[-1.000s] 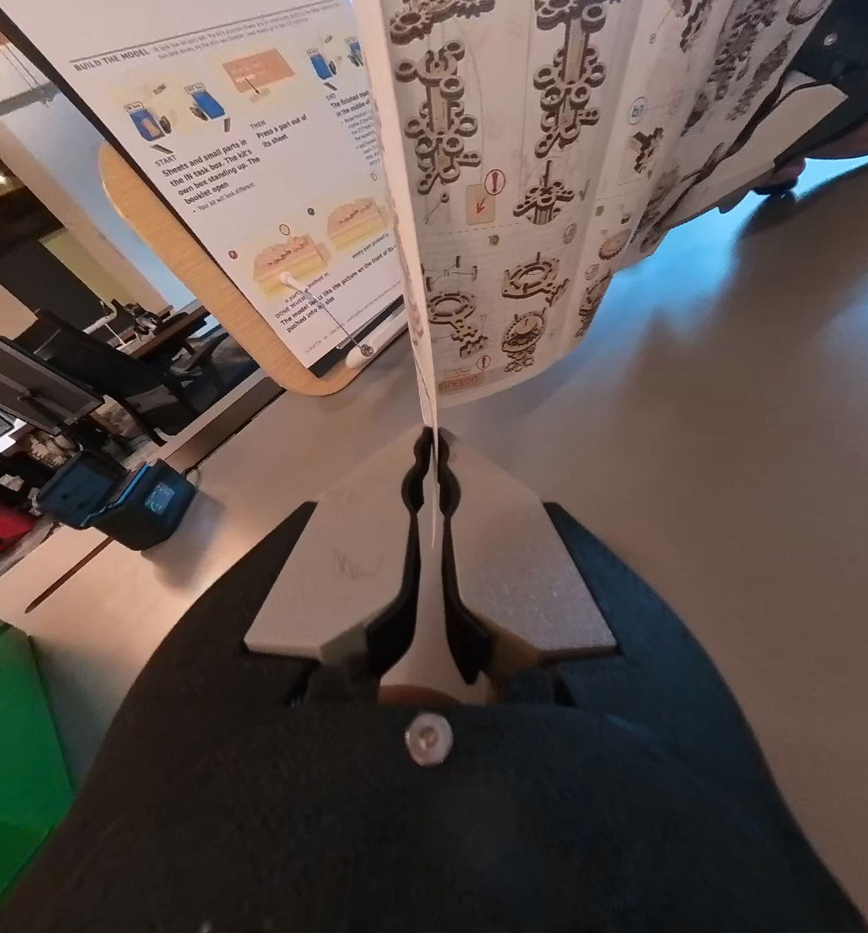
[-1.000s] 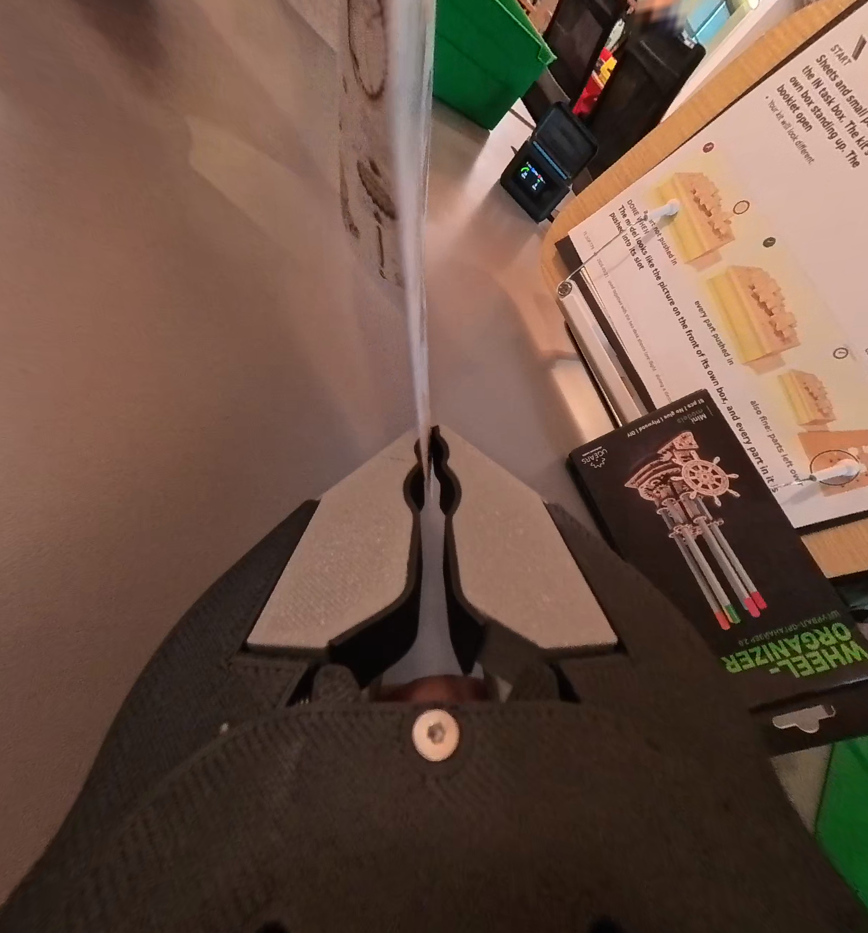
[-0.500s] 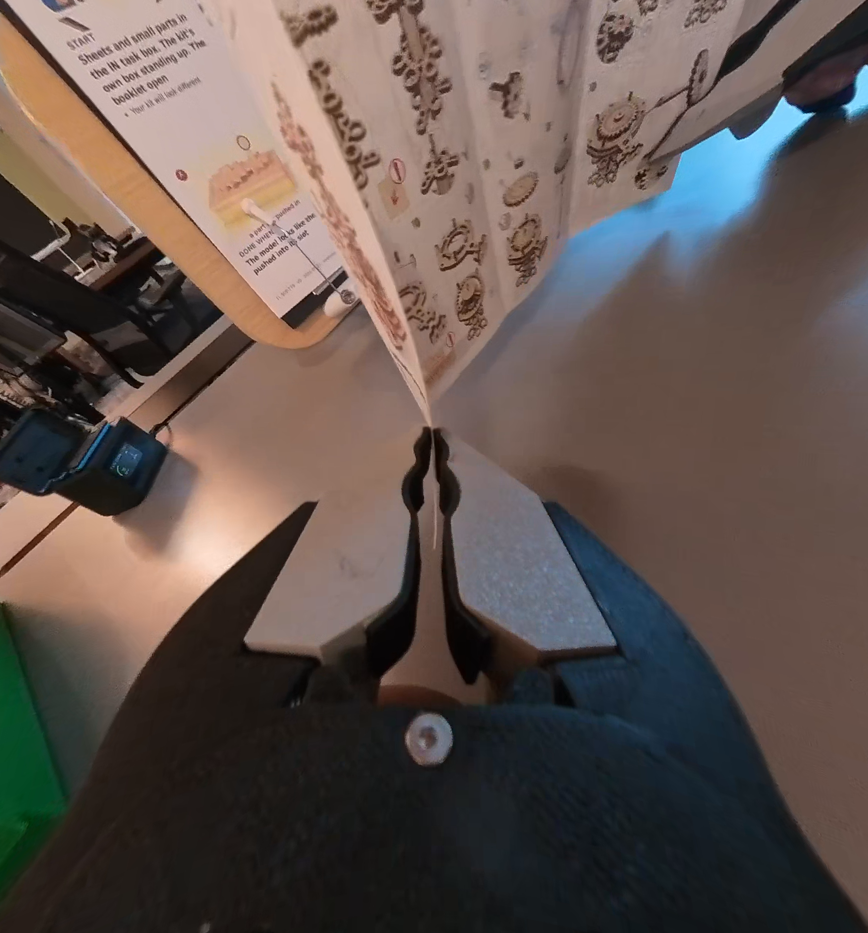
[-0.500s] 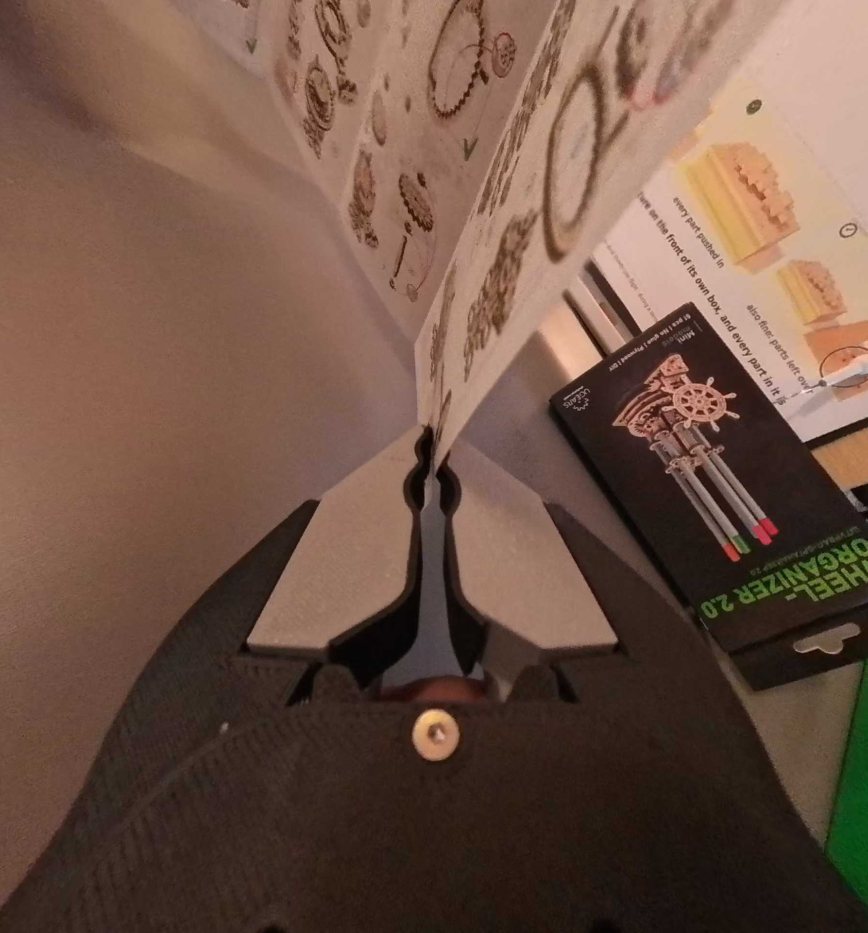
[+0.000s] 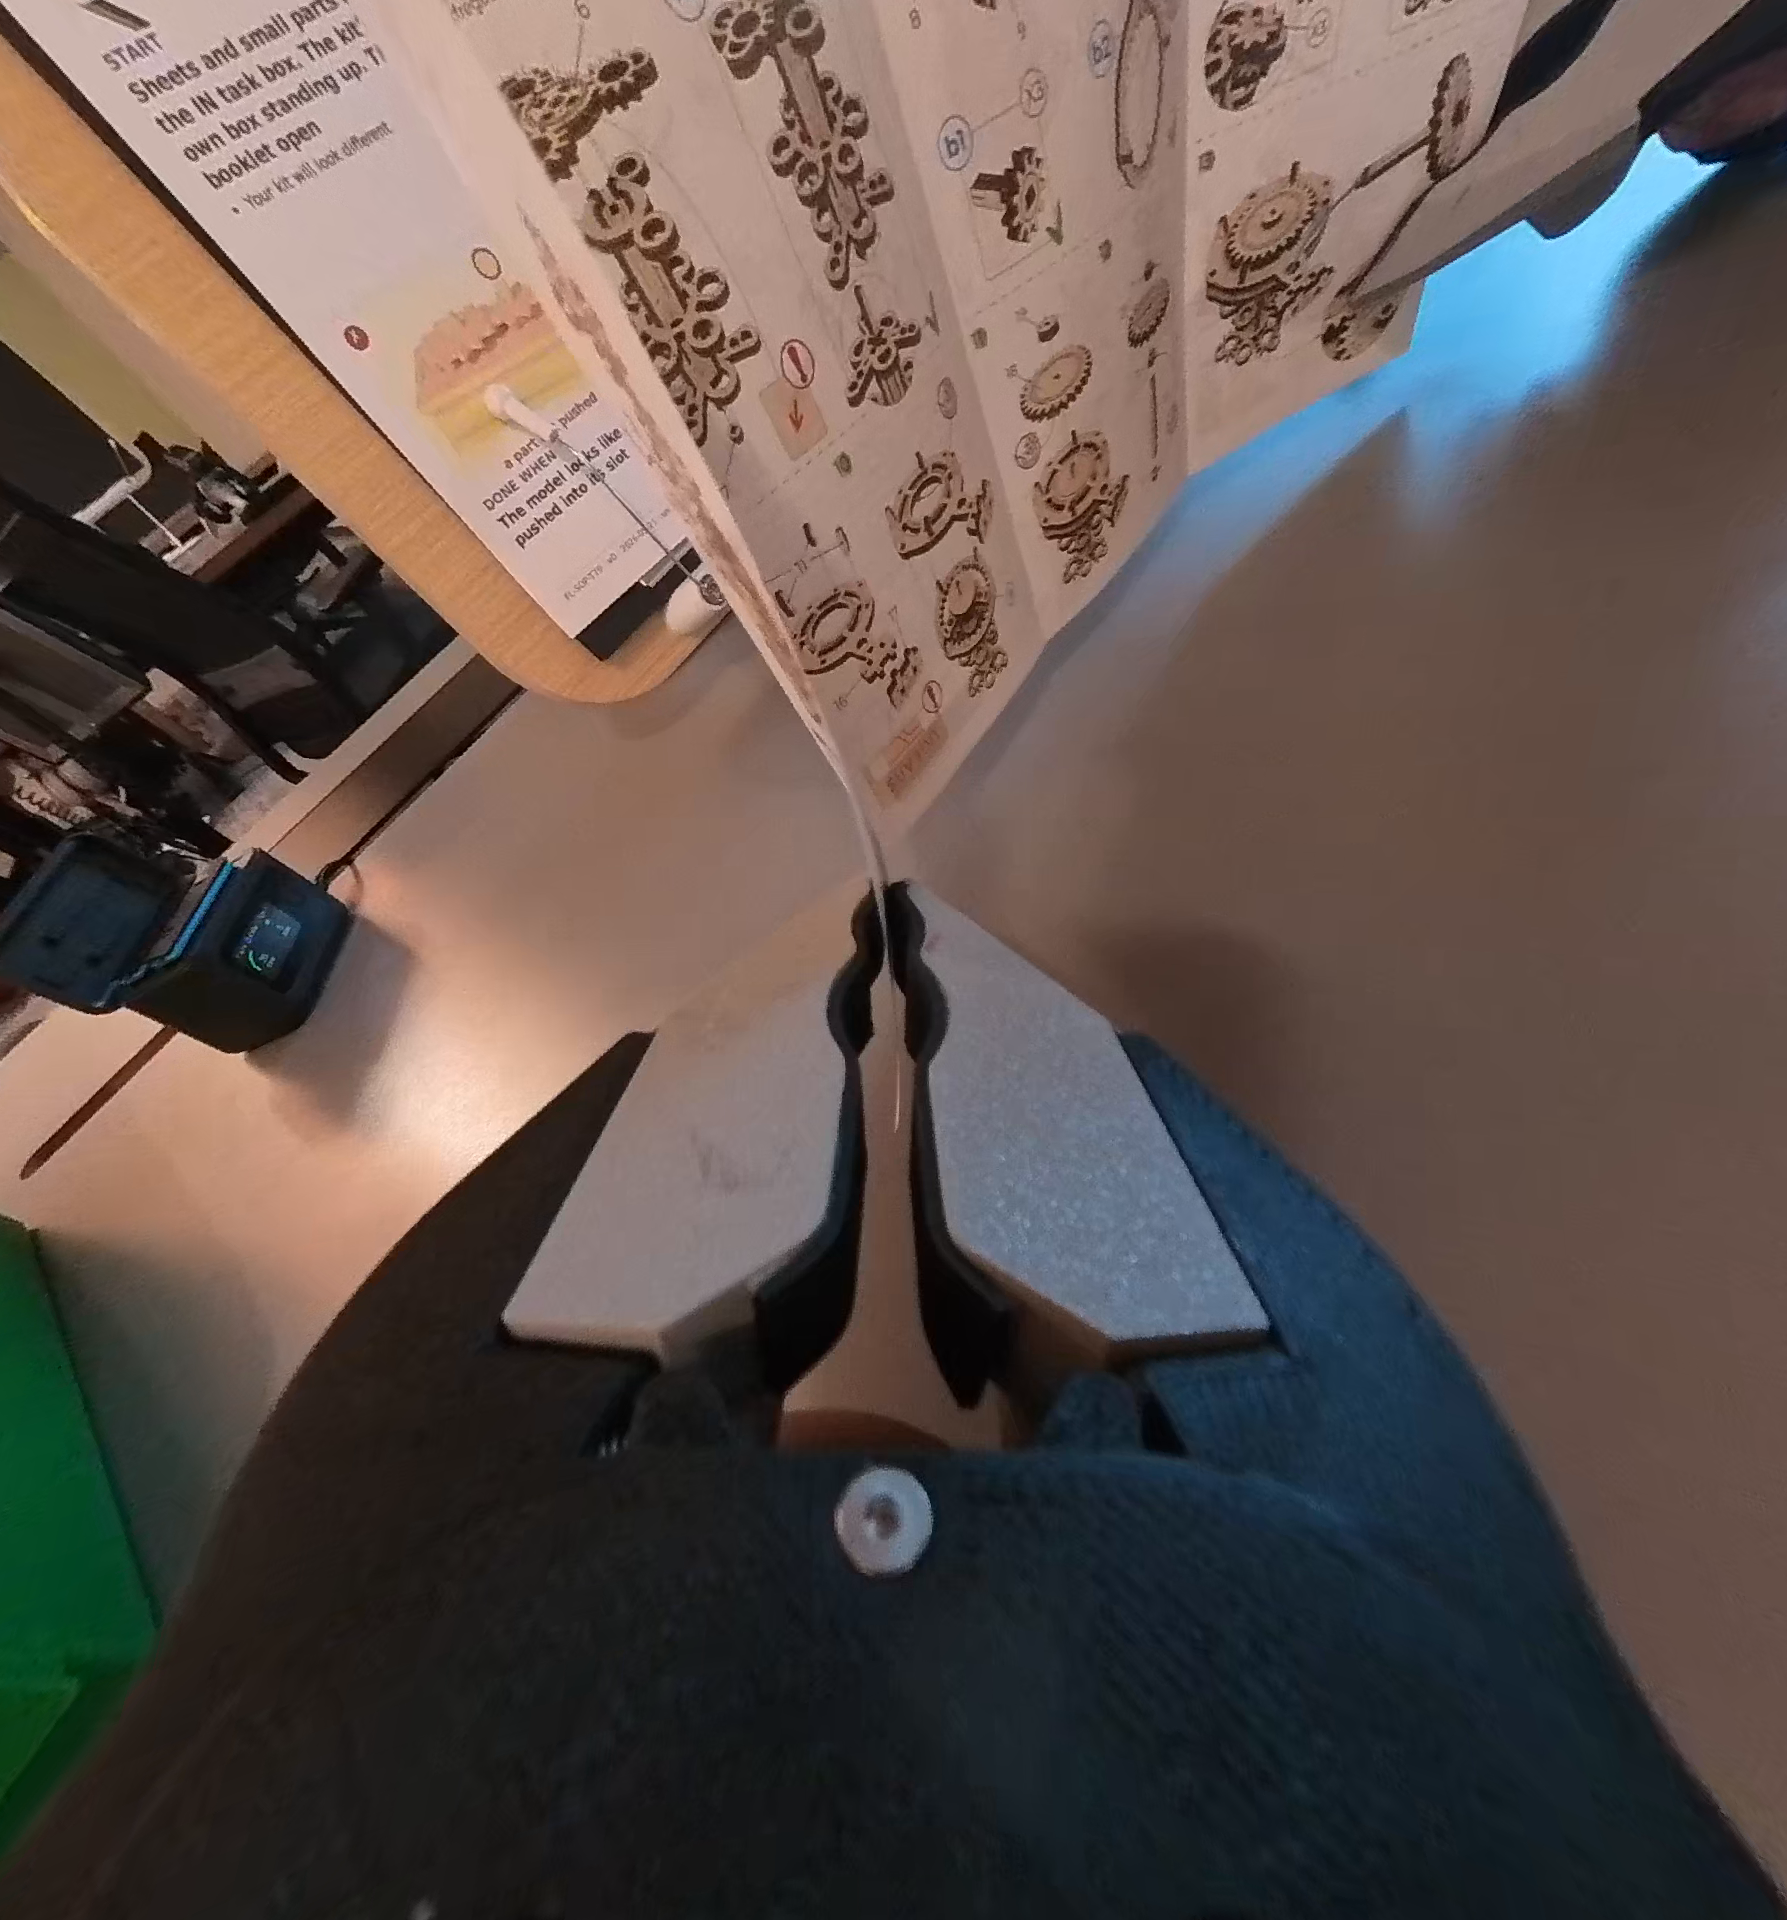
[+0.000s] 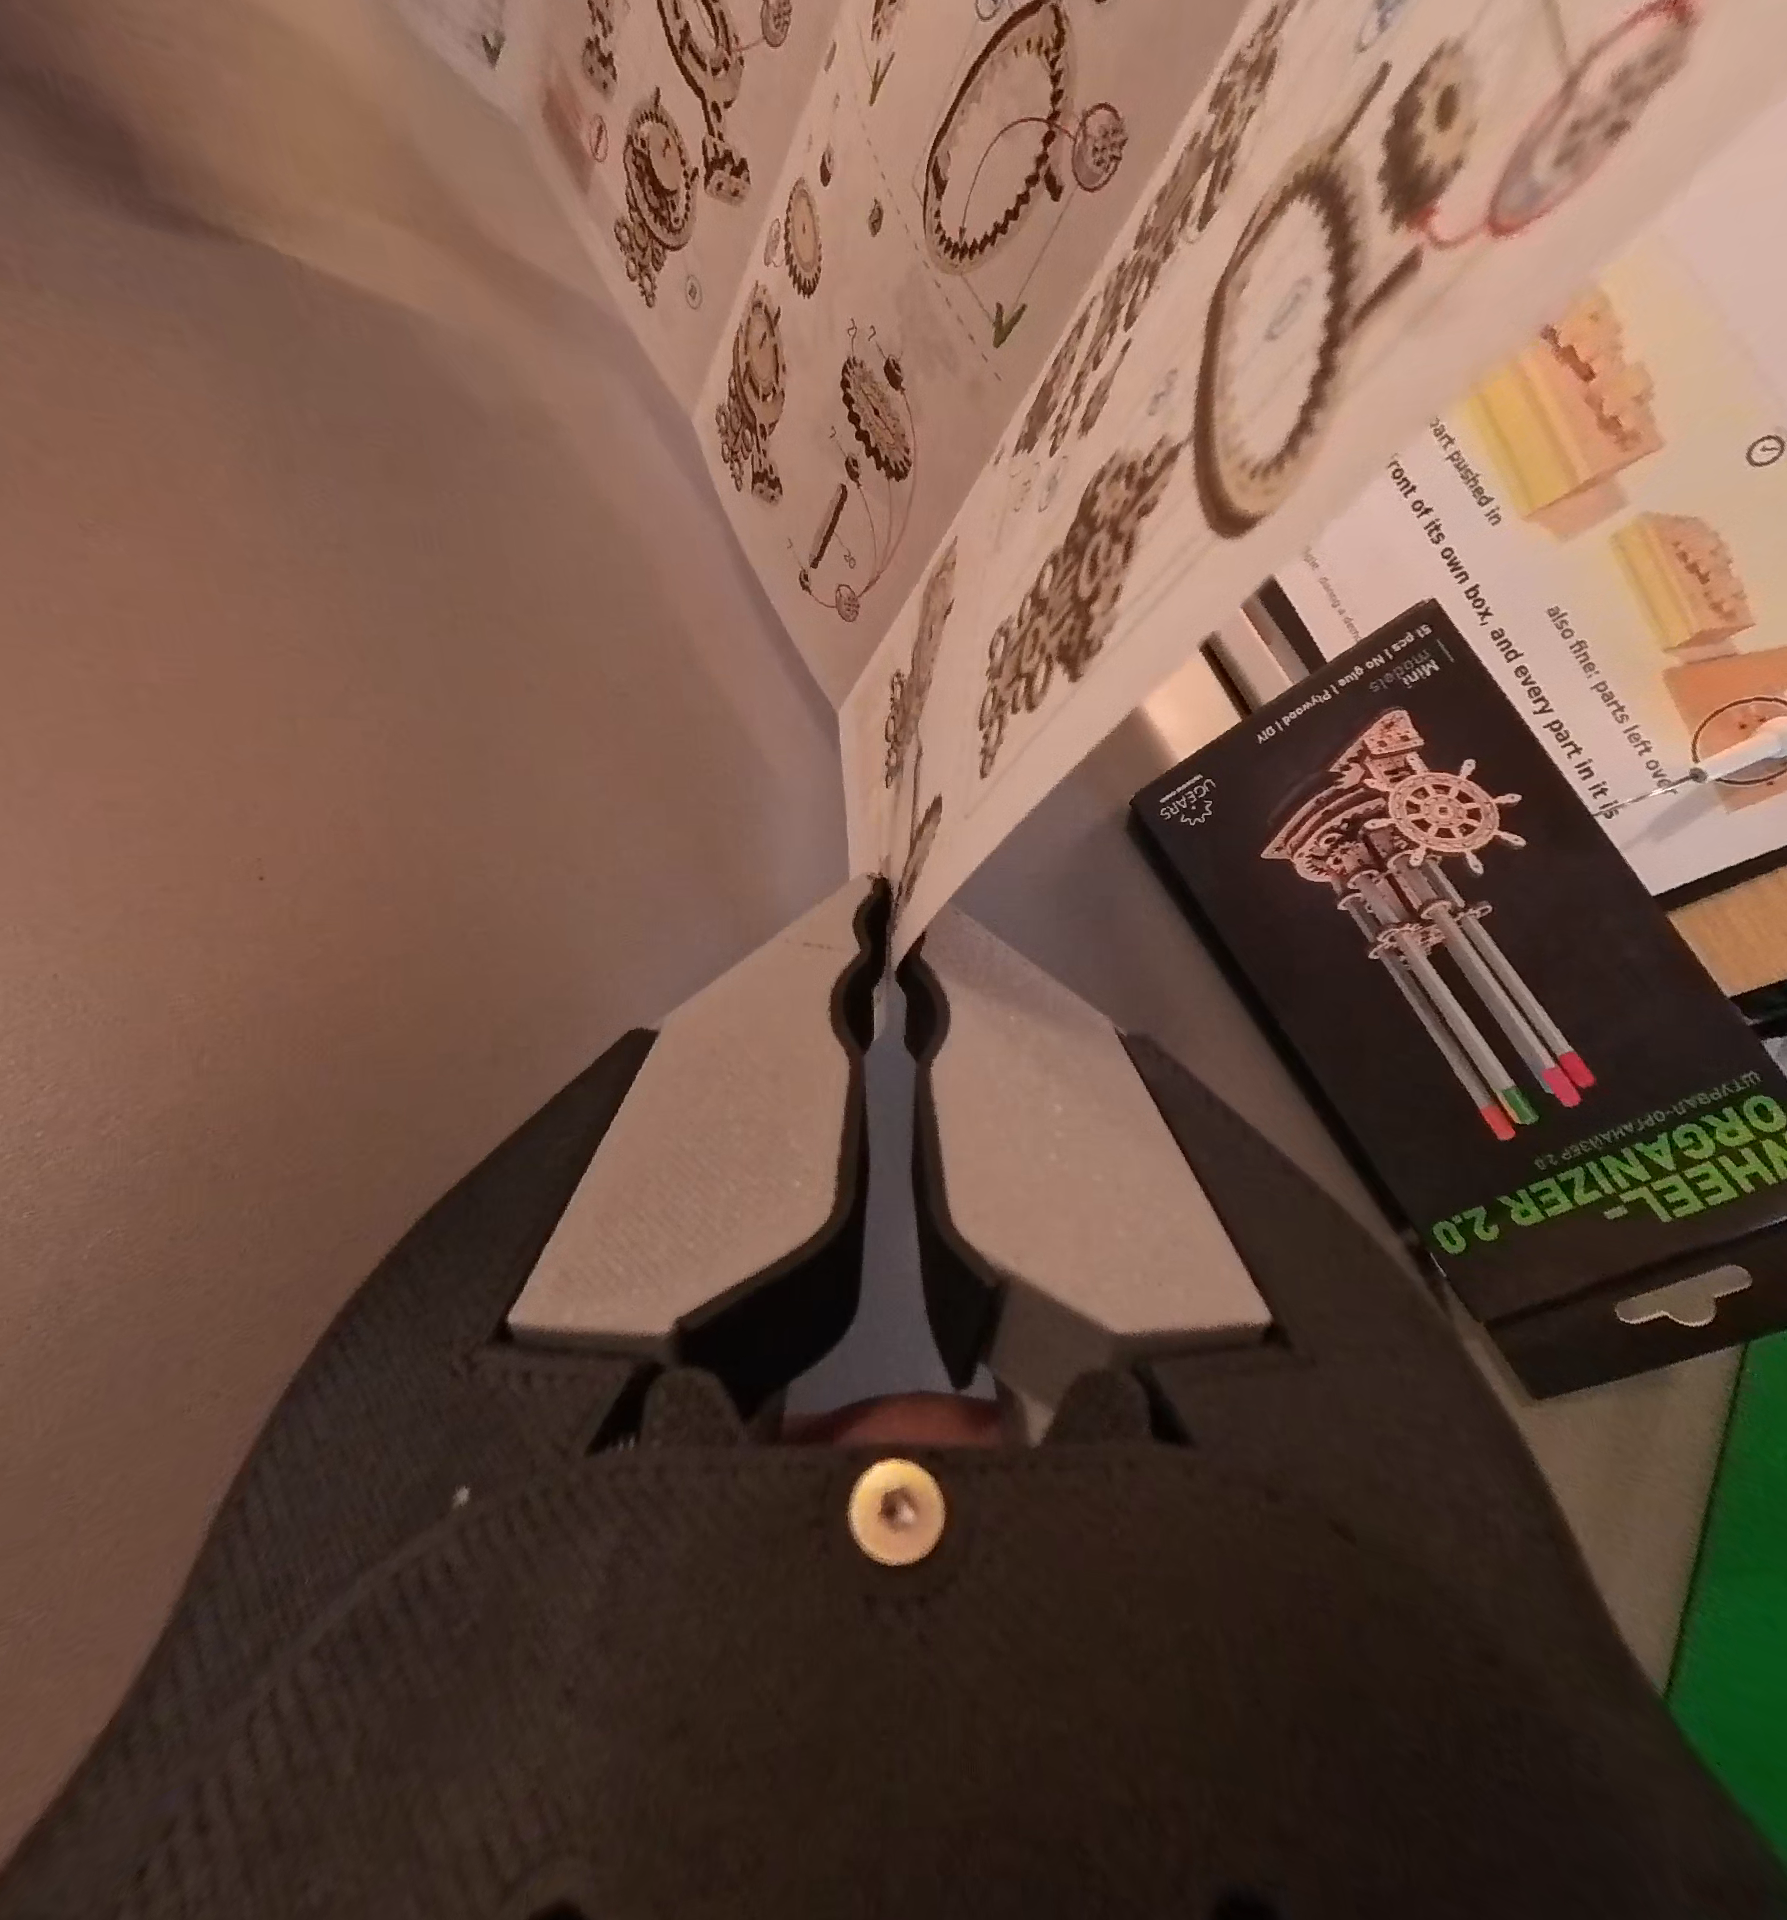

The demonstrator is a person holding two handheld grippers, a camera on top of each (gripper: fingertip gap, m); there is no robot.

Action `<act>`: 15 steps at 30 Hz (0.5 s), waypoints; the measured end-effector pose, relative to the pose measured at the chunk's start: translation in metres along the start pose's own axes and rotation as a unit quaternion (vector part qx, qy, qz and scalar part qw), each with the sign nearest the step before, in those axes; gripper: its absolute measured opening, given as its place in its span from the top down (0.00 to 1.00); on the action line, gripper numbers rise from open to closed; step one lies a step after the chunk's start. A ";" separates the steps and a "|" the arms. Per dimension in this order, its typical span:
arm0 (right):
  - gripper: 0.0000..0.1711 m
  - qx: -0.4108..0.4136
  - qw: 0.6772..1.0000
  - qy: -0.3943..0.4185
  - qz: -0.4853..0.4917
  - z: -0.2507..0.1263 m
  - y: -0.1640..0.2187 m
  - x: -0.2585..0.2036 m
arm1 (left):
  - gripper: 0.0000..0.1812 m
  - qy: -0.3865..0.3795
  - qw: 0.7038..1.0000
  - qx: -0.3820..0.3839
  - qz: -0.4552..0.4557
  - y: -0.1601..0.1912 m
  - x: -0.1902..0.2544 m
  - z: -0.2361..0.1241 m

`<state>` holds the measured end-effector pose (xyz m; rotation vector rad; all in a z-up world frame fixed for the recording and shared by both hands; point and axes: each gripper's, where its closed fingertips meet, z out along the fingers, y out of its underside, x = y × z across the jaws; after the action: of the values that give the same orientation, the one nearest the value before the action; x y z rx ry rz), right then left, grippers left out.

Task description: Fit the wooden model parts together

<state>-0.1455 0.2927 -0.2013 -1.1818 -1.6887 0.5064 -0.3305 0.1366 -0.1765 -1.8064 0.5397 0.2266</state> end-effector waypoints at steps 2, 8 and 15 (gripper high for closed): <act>1.00 -0.003 1.000 0.001 0.000 0.000 0.001 0.000 | 1.00 -0.001 1.000 0.002 -0.004 0.000 -0.001 0.000; 1.00 -0.006 1.000 0.002 0.002 0.001 0.002 0.001 | 1.00 -0.002 1.000 -0.001 -0.010 0.000 -0.003 0.000; 1.00 -0.042 0.999 0.029 0.006 0.012 0.010 0.012 | 1.00 -0.004 0.998 -0.053 -0.044 0.013 -0.008 0.012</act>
<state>-0.1523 0.3100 -0.2087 -1.2557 -1.6676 0.4091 -0.3425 0.1475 -0.1880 -1.9263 0.4492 0.2055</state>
